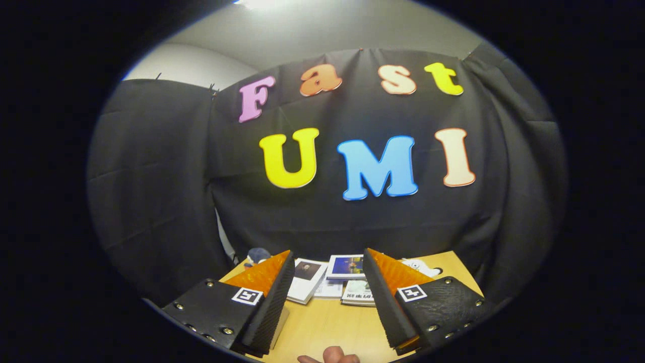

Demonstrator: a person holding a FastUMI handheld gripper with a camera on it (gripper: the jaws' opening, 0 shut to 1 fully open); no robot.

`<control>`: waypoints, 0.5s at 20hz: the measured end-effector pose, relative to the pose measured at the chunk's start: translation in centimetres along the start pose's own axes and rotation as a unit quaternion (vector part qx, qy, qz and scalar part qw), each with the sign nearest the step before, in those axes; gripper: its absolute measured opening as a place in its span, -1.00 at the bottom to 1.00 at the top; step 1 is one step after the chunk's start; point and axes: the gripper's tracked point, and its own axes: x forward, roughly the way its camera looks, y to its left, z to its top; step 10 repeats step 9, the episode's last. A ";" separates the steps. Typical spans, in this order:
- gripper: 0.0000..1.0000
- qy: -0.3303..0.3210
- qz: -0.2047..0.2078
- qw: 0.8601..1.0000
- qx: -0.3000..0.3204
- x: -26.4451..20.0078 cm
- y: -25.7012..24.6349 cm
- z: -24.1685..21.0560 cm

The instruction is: Open the storage box then place both shoes into the box .Put the left shoe in first, then the right shoe, with the right side of both shoes facing outward in a uniform manner.

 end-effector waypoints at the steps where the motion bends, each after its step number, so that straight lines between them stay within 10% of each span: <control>1: 0.65 -0.019 -0.011 1.000 -0.001 -0.6 -1.0 0.8; 10: 0.96 -0.037 -0.052 0.998 -0.002 -3.0 -5.1 1.3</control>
